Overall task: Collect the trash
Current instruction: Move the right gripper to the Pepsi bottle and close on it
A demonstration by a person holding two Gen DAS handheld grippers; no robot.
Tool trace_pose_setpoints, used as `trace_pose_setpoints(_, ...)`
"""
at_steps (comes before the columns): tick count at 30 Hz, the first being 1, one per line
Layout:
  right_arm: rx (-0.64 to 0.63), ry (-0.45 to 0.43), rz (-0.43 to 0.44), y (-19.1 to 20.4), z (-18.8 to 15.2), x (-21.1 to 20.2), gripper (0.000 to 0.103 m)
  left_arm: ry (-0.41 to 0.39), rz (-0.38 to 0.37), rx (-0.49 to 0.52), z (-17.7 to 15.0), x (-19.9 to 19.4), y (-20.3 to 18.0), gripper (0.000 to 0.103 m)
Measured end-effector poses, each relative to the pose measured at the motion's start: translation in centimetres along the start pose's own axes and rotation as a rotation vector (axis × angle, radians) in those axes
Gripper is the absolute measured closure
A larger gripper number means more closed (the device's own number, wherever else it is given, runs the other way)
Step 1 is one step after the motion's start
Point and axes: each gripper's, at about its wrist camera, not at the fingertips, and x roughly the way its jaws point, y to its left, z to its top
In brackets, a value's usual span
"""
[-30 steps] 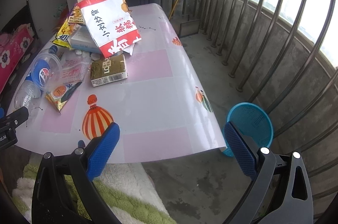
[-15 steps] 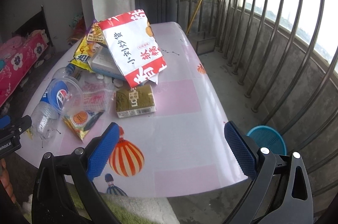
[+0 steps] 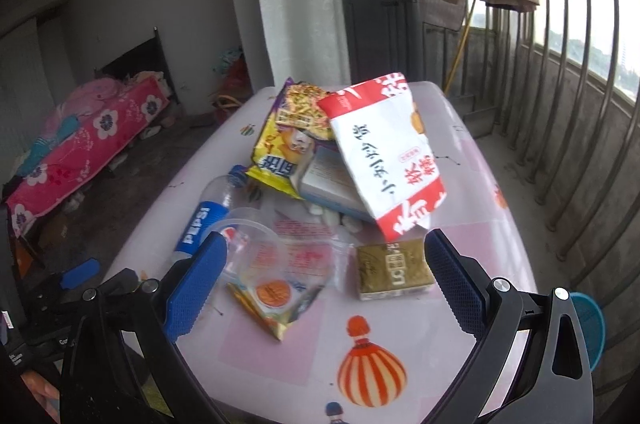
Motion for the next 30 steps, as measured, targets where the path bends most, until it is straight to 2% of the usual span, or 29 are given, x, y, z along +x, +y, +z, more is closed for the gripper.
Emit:
trace_pose_setpoints(2, -0.006, 0.027, 0.053, 1.0, 0.2, 0.5, 0.009, 0.0, -0.011, -0.027, 0.2, 0.0, 0.7, 0.006)
trace_pose_setpoints(5, -0.022, 0.059, 0.116, 2.3, 0.7, 1.4, 0.018, 0.0, -0.014, -0.054, 0.2, 0.1, 1.7, 0.006)
trace_pose_setpoints(11, -0.046, 0.119, 0.267, 5.1, 3.8, 3.3, 0.03, -0.01, -0.03, -0.131, 0.0, 0.3, 4.0, 0.006)
trace_pose_setpoints(16, -0.14, 0.269, 0.335, 9.0, 5.9, 7.9, 0.038, -0.002, -0.019, -0.157, 0.0, 1.0, 5.4, 0.006)
trace_pose_setpoints(22, -0.284, 0.448, 0.267, 12.7, 5.9, 13.5, 0.042, 0.005, -0.003, -0.149, 0.0, 2.0, 6.5, 0.007)
trace_pose_setpoints(27, -0.371, 0.531, 0.191, 14.2, 5.3, 15.9, 0.04, 0.032, -0.022, -0.147, -0.2, 3.1, 6.8, 0.016)
trace_pose_setpoints(30, -0.387, 0.584, 0.183, 14.5, 5.2, 17.2, 0.038, 0.047, -0.039, -0.143, -0.3, 3.6, 6.9, 0.023)
